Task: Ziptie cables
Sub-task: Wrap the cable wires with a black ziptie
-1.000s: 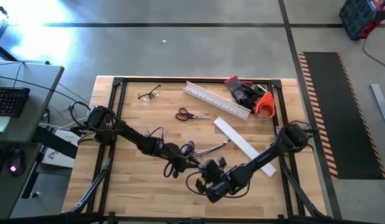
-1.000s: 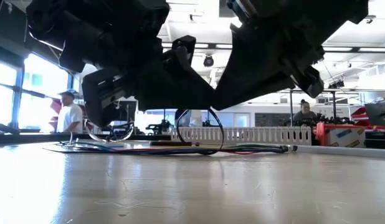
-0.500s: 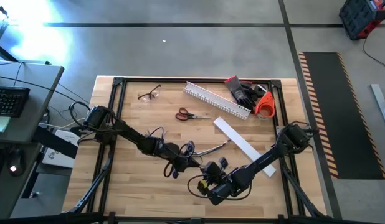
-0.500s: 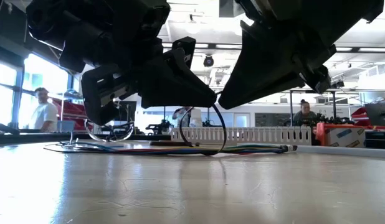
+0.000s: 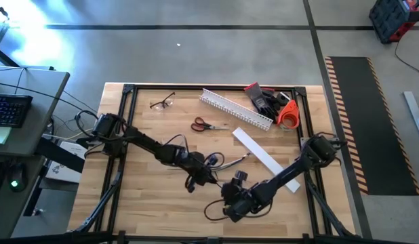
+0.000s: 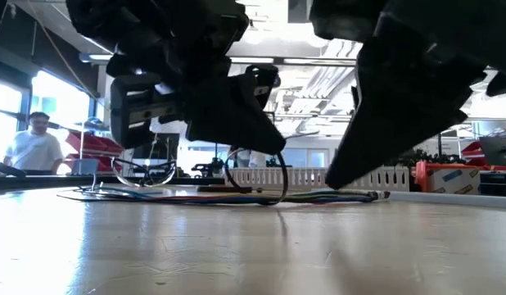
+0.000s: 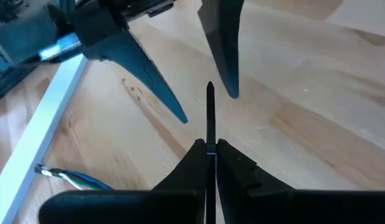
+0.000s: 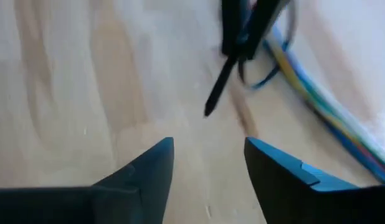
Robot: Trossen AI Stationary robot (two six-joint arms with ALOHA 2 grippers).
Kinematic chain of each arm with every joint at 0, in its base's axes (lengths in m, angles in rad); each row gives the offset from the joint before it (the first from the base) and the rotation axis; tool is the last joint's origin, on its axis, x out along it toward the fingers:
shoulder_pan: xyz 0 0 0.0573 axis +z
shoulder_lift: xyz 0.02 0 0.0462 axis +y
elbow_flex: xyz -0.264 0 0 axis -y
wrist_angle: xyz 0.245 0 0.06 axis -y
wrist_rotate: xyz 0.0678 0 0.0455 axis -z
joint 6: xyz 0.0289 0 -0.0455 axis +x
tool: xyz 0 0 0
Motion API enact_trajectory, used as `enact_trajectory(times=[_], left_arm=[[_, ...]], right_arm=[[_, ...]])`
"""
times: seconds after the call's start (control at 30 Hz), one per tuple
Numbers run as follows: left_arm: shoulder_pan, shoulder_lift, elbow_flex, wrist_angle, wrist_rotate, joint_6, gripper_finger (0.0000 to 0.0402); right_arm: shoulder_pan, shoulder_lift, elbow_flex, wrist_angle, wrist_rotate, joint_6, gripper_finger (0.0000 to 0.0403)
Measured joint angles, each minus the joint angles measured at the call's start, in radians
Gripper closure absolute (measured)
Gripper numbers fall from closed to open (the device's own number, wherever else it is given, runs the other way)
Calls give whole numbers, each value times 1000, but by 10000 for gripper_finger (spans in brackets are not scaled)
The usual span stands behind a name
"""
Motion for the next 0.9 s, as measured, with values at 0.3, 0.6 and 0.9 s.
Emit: enact_trajectory(times=[0.3, 0.6, 0.9], left_arm=[[38, 0, 8, 10, 38, 4, 401], [38, 0, 8, 10, 39, 5, 401], [38, 0, 8, 7, 39, 4, 401]], right_arm=[[78, 24, 0, 77, 385, 135, 255], [31, 34, 0, 129, 395, -8, 312], [17, 34, 0, 112, 327, -47, 359]])
